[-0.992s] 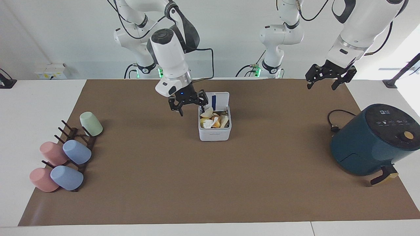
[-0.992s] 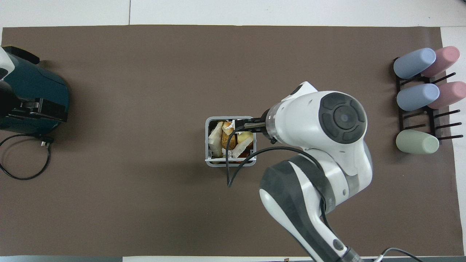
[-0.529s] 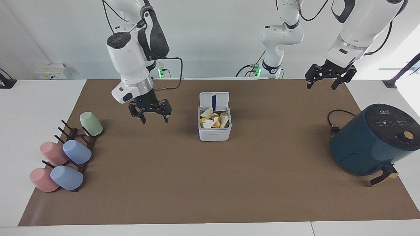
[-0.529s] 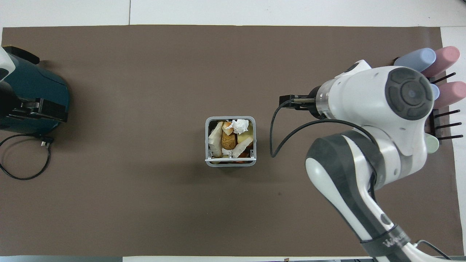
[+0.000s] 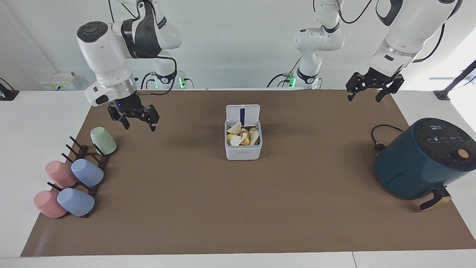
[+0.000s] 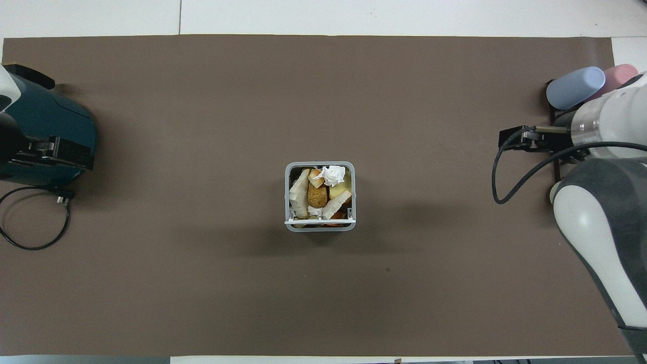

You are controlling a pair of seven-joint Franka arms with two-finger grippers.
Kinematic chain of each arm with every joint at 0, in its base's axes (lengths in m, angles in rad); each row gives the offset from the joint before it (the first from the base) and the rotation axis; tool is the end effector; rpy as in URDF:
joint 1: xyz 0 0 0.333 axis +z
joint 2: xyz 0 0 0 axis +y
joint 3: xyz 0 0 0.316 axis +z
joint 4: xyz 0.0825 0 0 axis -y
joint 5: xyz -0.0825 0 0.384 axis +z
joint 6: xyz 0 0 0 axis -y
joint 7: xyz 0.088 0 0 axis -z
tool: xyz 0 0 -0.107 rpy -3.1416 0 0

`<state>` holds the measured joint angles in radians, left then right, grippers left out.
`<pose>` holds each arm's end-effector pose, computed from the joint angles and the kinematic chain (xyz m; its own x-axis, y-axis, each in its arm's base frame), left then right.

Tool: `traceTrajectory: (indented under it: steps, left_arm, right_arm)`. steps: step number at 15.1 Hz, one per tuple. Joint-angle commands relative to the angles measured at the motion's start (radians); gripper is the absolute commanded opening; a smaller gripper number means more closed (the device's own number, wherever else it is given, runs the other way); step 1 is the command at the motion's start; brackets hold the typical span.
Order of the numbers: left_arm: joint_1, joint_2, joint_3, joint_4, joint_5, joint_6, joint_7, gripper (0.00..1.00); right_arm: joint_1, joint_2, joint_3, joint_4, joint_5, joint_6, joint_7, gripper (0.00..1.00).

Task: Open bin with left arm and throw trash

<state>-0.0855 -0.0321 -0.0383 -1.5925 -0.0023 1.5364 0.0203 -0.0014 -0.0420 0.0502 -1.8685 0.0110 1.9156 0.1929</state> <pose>0.5366 -0.0674 0.6289 0.9893 -0.1436 -0.0240 -0.1436 -0.9896 0.0016 0.5580 0.0284 0.5361 0.9854 -0.1473 0.0856 -0.1456 -0.9890 -0.0254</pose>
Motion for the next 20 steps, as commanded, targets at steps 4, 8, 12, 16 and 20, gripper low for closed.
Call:
traceTrajectory:
  steps: [4,8,12,16,20]
  left_arm:
    - [-0.008,-0.031,0.001,-0.032,0.028,-0.001,-0.003,1.00]
    - [-0.008,-0.031,0.001,-0.032,0.028,-0.001,-0.003,1.00]
    - [-0.008,-0.031,0.001,-0.032,0.028,-0.001,-0.003,1.00]
    - [-0.008,-0.031,0.000,-0.032,0.028,-0.002,-0.003,1.00]
    - [-0.008,-0.031,-0.002,-0.032,0.028,-0.002,-0.003,1.00]
  right_arm:
    - [-0.058,0.017,0.014,0.168,-0.066,-0.192,-0.072,1.00]
    - [-0.057,0.068,0.016,0.349,-0.069,-0.390,-0.073,1.00]
    - [-0.055,0.070,0.017,0.383,-0.066,-0.458,-0.075,1.00]
    - [-0.055,0.063,0.017,0.373,-0.051,-0.451,-0.073,1.00]
    - [-0.057,0.059,0.016,0.368,-0.049,-0.457,-0.140,1.00]
